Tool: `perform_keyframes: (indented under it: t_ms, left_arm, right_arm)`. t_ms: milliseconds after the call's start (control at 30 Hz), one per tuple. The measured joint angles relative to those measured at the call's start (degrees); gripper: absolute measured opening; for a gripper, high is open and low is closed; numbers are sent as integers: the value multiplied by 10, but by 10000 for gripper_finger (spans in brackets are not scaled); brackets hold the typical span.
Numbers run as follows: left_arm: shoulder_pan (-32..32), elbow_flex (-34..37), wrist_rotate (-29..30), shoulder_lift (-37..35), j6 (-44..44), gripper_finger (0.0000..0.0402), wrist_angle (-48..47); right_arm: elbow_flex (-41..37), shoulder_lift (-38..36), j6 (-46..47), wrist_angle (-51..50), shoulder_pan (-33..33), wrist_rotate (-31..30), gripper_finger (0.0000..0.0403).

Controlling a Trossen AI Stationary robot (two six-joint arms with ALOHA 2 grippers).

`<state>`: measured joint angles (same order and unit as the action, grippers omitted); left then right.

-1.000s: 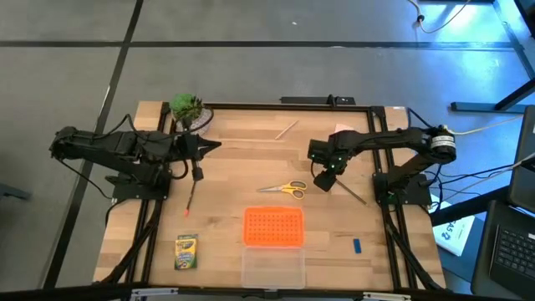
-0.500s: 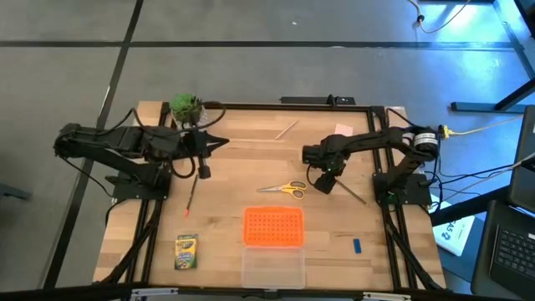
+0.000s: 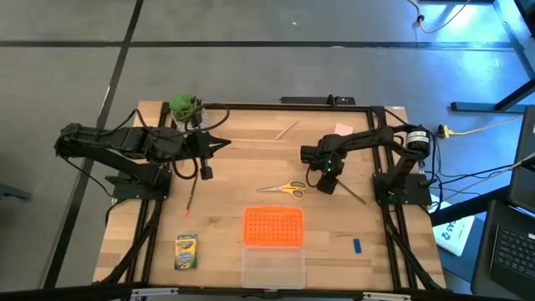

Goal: Pack school essentials
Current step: Put the right black pencil into the orange supply box

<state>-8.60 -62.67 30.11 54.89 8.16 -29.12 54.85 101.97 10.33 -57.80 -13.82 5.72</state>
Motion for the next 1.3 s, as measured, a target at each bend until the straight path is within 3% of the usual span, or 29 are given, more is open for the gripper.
perform_keyframes:
  t_ms: [267, 767, 1300]
  left_arm:
    - [0, 0, 0, 0, 0, 0, 0]
    - [0, 0, 0, 0, 0, 0, 0]
    - [0, 0, 0, 0, 0, 0, 0]
  right_arm:
    - [2, 12, -32, -1, -21, 26, 164]
    - [0, 13, -12, 6, -22, 10, 39]
    - [41, 17, -1, -20, -21, 21, 43]
